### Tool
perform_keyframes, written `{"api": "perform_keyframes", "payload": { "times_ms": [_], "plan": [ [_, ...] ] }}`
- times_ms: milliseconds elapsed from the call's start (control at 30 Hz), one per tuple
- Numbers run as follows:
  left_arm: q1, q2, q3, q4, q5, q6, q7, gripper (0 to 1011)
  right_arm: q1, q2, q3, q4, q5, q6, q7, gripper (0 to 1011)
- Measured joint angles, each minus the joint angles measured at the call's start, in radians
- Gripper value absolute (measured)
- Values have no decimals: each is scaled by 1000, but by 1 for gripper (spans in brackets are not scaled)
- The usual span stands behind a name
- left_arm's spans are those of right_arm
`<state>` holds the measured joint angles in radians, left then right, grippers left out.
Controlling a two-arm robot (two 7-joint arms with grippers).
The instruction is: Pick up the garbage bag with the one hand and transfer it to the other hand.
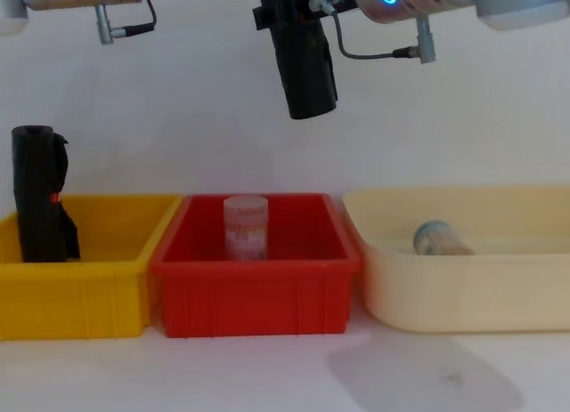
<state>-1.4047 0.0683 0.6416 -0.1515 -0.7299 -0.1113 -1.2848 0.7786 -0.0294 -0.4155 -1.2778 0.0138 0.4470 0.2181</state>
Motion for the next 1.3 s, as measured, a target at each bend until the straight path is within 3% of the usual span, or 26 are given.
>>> {"api": "perform_keyframes", "payload": {
  "times_ms": [100,1300],
  "plan": [
    [0,0,0,0,0,0,0,364,1,-1,1,2,0,0,0,569],
    [0,0,0,0,0,0,0,364,5,-6,3,8,1,-2,0,569]
  ]
}}
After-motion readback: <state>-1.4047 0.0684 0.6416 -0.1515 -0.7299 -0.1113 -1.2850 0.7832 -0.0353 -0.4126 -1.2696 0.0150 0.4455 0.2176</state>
